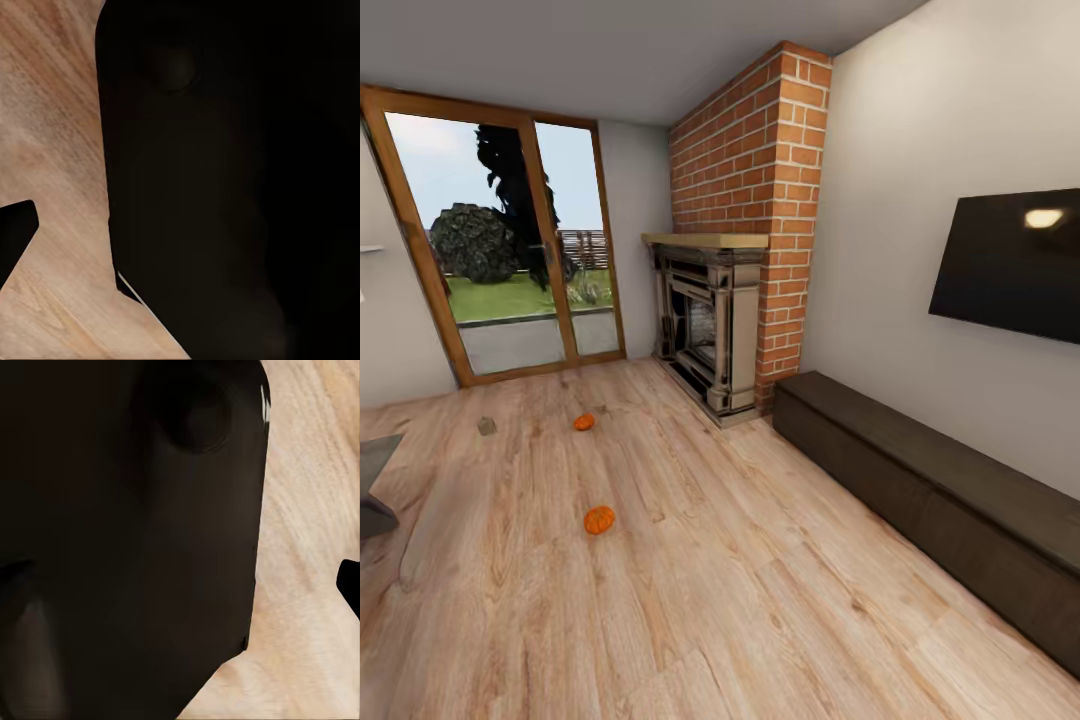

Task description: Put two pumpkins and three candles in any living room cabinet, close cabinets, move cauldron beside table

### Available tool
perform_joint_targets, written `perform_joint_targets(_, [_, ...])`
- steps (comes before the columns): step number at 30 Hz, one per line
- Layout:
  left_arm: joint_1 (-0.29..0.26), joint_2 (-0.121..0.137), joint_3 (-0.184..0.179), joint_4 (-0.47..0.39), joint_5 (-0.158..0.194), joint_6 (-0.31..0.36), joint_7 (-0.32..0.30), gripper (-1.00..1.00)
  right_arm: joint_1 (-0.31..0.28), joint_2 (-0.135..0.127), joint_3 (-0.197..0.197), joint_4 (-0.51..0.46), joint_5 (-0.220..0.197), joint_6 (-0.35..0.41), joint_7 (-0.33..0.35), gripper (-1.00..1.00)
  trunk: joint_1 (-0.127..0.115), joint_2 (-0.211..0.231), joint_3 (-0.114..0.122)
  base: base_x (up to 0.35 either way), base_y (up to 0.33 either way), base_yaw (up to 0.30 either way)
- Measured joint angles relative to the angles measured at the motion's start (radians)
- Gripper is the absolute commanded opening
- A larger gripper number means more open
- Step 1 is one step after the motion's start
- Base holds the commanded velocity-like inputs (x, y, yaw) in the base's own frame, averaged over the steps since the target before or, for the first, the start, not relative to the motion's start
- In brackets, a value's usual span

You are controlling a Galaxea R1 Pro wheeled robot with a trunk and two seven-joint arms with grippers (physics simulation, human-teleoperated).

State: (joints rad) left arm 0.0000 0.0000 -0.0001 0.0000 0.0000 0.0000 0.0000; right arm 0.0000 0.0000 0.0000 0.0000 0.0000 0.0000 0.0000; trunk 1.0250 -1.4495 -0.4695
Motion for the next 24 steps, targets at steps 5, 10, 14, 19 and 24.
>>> perform_joint_targets(5, [-0.001,0.009,0.004,-0.014,0.005,-0.001,-0.011,1.00,-0.027,-0.003,0.001,-0.010,0.002,-0.005,0.008,1.00,0.000,0.000,0.000,0.000,0.000,0.000])
perform_joint_targets(10, [-0.001,0.003,0.024,-0.013,0.030,-0.001,-0.009,1.00,-0.030,-0.002,0.003,-0.032,0.003,-0.006,0.011,1.00,0.000,0.000,0.000,0.000,0.000,0.000])
perform_joint_targets(14, [-0.001,0.002,0.029,-0.013,0.048,-0.001,-0.008,1.00,-0.030,-0.001,0.002,-0.040,0.003,-0.005,0.011,1.00,-0.011,0.021,0.010,0.000,0.000,0.000])
perform_joint_targets(19, [-0.001,0.002,0.030,-0.013,0.049,-0.001,-0.008,1.00,-0.030,-0.001,0.002,-0.041,0.003,-0.005,0.011,1.00,-0.031,0.056,0.025,0.000,0.000,-0.002])
perform_joint_targets(24, [-0.001,0.002,0.030,-0.013,0.050,-0.001,-0.006,1.00,-0.030,-0.001,0.002,-0.042,0.004,-0.004,0.011,1.00,-0.031,0.056,0.026,-0.005,0.000,-0.136])
